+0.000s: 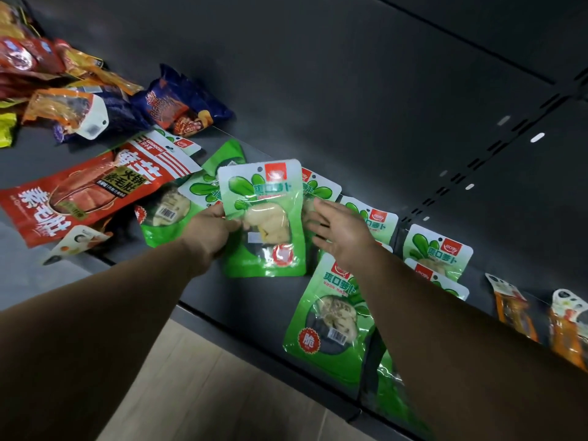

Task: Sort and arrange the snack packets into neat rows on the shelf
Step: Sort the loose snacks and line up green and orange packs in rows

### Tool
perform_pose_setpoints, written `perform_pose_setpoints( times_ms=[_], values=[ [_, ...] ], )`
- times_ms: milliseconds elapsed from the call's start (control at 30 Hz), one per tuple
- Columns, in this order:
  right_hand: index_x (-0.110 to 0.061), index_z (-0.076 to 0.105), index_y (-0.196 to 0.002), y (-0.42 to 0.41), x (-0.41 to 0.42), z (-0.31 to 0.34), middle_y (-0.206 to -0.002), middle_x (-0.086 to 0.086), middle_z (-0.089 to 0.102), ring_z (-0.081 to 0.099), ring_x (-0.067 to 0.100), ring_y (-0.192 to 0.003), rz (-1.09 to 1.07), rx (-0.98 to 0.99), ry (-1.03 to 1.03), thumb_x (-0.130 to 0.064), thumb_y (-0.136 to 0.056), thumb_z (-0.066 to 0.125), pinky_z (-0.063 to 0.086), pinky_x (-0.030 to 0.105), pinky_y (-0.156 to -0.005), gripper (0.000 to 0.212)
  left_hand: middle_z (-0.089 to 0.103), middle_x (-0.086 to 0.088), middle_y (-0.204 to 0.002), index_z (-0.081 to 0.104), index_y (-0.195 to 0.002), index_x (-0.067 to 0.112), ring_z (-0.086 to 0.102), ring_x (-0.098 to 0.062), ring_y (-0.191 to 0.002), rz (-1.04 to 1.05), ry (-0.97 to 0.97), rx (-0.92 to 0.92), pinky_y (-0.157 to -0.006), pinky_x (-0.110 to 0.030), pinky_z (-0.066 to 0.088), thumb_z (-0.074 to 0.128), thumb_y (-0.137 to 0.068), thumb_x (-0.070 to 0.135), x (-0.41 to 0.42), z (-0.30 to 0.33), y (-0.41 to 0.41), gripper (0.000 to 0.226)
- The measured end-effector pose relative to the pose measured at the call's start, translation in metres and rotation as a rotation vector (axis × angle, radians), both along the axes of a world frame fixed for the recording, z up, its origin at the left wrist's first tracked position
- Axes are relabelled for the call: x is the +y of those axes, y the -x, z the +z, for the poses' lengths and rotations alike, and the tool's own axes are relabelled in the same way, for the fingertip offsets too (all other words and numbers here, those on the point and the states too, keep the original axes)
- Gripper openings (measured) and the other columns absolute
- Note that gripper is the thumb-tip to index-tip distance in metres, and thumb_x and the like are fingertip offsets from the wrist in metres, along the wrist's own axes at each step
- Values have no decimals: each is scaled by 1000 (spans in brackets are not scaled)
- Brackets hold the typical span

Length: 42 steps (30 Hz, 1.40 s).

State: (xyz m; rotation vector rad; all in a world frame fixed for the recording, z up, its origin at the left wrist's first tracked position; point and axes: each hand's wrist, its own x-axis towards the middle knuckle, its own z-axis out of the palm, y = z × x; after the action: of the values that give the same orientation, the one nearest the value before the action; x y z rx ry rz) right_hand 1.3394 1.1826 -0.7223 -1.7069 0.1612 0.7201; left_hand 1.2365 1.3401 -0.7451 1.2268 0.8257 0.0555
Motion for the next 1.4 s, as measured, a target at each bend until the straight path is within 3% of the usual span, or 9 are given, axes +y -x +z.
perform_pose_setpoints(
  times_ms=[200,267,367,500,600,767,1100,1300,1400],
  values=[
    [-16,61,-89,13,16,-9,-74,2,62,61,14,-62,68,-115,194,-13,-93,56,46,20,-52,6,65,-11,-88,63,-81,15,58,-21,-70,-94,-183,132,-73,-31,51,56,-92,0,7,-10,6,20],
    [-13,61,-94,15,17,-15,-85,7,66,68,25,-78,173,-246,401,-9,-89,56,50,26,-62,8,64,-10,-88,64,-83,14,60,-24,-77,-182,-342,179,-75,-31,51,57,-91,1,5,-12,3,18],
    [-4,46,-125,18,16,-16,-114,11,64,63,29,-105,212,-334,668,-5,-87,58,46,27,-72,41,64,-8,-91,65,-99,11,58,-24,-81,-244,-556,230,-71,-27,45,56,-91,6,-1,-15,-7,12],
    [1,35,-127,12,16,-15,-128,17,54,56,30,-116,122,-312,799,-5,-90,55,48,31,-83,43,67,-5,-105,55,-126,20,60,-24,-86,-158,-612,225,-72,-29,49,61,-88,13,-13,-20,-20,39],
    [3,36,-128,4,16,-16,-128,17,54,56,30,-117,85,-278,801,-7,-90,53,47,29,-84,43,65,-11,-109,46,-132,23,58,-26,-90,-134,-616,206,-73,-28,44,58,-87,10,-20,-19,-24,48],
    [-4,58,-113,3,20,-21,-121,12,61,59,28,-111,217,-293,831,-10,-87,53,45,27,-75,27,57,-8,-124,38,-140,25,55,-32,-112,-306,-678,206,-93,-36,45,55,-87,10,-22,-24,-26,58],
    [-8,50,-118,16,15,-19,-121,12,59,56,29,-110,435,-362,889,-20,-90,54,38,25,-72,31,27,-11,-147,40,-140,15,35,-36,-131,-423,-840,267,-109,-43,33,54,-90,21,-24,-33,-32,52],
    [-6,49,-122,17,17,-16,-124,13,57,56,29,-112,488,-369,946,-21,-91,53,44,27,-77,35,37,-13,-143,43,-138,15,38,-35,-129,-453,-806,243,-107,-41,35,58,-88,21,-23,-31,-35,52],
    [-7,50,-122,18,16,-15,-122,13,57,57,28,-108,476,-367,938,-22,-91,52,40,27,-73,35,50,-11,-128,54,-124,15,48,-33,-118,-444,-723,221,-101,-39,40,64,-85,23,-20,-34,-37,40]
  ],
)
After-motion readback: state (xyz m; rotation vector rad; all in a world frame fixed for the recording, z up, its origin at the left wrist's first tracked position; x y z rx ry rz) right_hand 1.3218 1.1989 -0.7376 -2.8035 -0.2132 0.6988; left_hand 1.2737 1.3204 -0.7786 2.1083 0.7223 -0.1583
